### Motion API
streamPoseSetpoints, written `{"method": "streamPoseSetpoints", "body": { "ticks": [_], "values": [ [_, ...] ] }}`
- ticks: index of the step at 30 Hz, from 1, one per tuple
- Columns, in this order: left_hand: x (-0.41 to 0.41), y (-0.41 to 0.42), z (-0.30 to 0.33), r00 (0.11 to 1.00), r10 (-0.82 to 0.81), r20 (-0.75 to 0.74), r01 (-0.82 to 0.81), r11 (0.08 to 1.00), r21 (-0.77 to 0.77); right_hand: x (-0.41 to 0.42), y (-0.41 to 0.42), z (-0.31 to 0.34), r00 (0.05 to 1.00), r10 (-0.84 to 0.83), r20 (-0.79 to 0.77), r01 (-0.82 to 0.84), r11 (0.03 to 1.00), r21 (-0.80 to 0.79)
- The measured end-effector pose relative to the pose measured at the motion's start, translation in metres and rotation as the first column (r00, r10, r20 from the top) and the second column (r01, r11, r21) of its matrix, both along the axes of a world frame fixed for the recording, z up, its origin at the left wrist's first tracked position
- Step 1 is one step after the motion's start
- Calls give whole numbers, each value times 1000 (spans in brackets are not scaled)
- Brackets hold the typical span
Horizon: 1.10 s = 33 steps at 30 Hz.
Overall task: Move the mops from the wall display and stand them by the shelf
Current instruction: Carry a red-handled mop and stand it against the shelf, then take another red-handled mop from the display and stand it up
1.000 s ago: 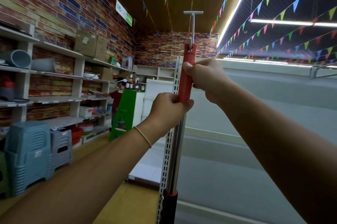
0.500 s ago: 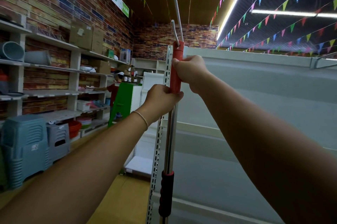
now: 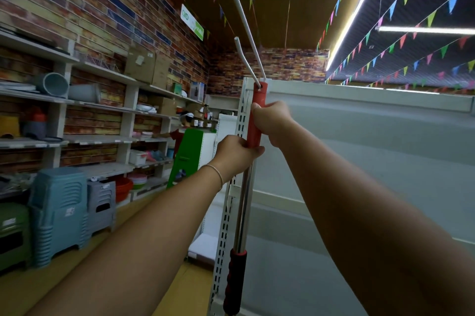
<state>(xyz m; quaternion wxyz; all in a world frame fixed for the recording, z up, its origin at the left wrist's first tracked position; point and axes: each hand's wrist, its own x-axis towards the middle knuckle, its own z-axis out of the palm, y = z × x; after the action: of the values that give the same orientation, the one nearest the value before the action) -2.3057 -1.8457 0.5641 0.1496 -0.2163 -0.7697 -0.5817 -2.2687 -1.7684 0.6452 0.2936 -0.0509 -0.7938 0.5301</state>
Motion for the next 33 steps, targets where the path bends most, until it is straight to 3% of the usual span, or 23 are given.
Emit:
{"method": "streamPoseSetpoints", "body": {
  "ticks": [6, 9, 10, 12, 14, 15, 18, 26, 33],
  "values": [
    [-2, 3, -1, 999, 33, -8, -33, 998, -61, 2, 18, -16, 999, 20, 28, -19, 999, -30],
    [10, 3, -14, 982, 129, -135, -157, 960, -230, 8, 36, -35, 999, 32, 5, -32, 998, -46],
    [17, 2, -21, 964, 168, -204, -231, 911, -341, 10, 44, -42, 1000, 28, 0, -28, 999, -33],
    [38, 1, -37, 876, 246, -414, -455, 704, -545, 16, 60, -53, 1000, 17, 3, -17, 1000, 11],
    [59, 4, -54, 746, 256, -615, -641, 524, -560, 25, 74, -62, 1000, 17, 20, -19, 998, 55],
    [69, 7, -59, 705, 237, -668, -679, 497, -540, 31, 81, -65, 1000, 13, 26, -16, 996, 88],
    [90, 17, -67, 706, 196, -681, -647, 570, -507, 46, 95, -74, 1000, -18, 17, 14, 980, 196],
    [108, 29, -80, 891, 97, -443, -352, 764, -541, 107, 134, -107, 991, -131, -33, 135, 955, 262],
    [149, 80, -75, 915, -59, -400, -120, 905, -408, 203, 168, -124, 932, -362, -36, 356, 888, 293]
  ]
}}
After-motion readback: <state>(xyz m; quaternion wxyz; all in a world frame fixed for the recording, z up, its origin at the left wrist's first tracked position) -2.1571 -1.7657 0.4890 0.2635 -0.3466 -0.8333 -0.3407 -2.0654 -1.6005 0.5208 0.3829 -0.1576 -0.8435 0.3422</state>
